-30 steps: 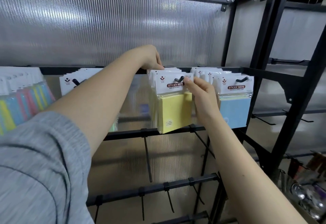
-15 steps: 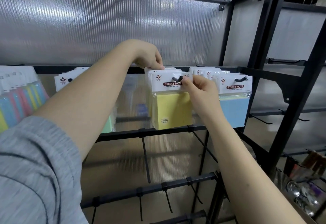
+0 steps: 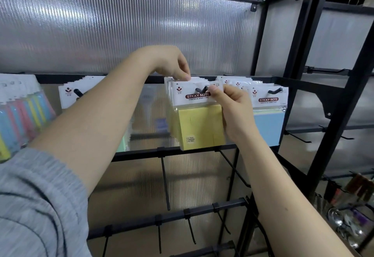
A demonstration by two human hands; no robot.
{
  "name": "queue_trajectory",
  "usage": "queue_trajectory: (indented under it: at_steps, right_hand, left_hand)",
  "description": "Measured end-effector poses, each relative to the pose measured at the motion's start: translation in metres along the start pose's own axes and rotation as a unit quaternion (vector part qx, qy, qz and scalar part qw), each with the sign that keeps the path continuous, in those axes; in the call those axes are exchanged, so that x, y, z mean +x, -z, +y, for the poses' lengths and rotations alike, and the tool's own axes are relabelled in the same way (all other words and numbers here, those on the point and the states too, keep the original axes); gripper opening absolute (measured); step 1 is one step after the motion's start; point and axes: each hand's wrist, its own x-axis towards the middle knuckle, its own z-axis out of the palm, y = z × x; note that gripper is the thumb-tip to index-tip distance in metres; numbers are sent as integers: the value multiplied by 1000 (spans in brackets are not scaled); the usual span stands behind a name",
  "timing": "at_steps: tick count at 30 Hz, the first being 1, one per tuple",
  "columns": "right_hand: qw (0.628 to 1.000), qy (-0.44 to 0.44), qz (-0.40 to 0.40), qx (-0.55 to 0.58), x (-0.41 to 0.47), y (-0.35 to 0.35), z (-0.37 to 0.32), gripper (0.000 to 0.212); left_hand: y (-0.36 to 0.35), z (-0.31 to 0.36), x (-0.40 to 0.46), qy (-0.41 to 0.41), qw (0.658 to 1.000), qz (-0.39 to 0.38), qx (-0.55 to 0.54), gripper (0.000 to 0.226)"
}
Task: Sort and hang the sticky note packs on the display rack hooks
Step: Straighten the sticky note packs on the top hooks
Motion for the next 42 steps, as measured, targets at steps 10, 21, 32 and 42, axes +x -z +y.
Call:
queue_trajectory:
  at_steps: [10, 21, 32, 42]
  right_hand:
    - [1000, 16, -5, -10, -11, 3, -7, 30]
    - [992, 53, 72, -88, -22, -4, -5, 31]
    - [989, 28, 99, -104, -24, -6, -6, 8]
    - [989, 21, 83, -119, -24, -3, -13, 15]
  left_hand:
    - [-3, 0, 2, 14, 998, -58, -8, 9]
    - [0, -3, -3, -5, 995, -6, -95, 17]
    - [-11, -11, 16, 26, 999, 20, -16, 20]
    - [-16, -14, 23, 15, 998, 55, 11, 17]
